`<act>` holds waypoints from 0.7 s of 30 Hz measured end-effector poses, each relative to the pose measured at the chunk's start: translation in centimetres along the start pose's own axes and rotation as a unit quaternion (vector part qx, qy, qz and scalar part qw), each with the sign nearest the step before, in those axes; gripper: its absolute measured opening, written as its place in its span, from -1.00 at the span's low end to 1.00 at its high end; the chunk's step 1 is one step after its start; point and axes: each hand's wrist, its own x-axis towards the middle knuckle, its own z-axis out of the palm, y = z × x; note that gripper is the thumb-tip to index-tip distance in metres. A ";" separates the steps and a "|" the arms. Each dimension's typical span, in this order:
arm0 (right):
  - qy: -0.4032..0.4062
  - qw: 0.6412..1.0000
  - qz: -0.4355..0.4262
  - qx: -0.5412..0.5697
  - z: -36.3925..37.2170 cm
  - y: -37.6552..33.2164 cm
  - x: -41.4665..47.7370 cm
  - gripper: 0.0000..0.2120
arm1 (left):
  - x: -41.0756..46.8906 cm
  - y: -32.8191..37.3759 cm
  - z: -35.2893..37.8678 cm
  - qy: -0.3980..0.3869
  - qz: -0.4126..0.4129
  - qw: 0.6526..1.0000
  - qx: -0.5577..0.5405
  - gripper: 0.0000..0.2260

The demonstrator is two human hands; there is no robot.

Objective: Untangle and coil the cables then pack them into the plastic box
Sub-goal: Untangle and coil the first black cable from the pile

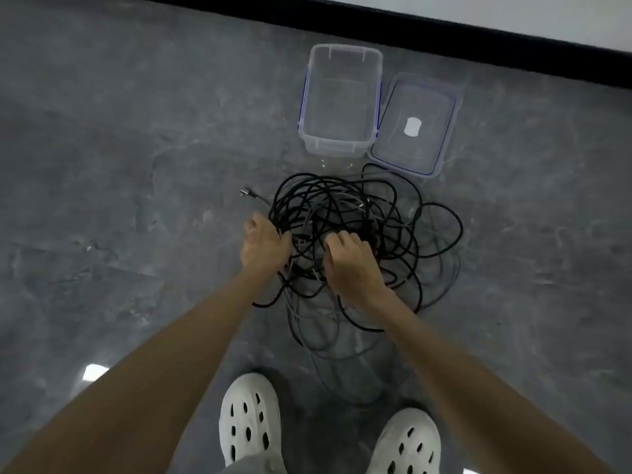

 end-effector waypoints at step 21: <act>-0.012 0.599 0.439 0.670 -18.6 -4.5 1.8 -0.82 | -14.8 8.0 -6.4 -0.203 0.151 0.953 -0.164 -0.65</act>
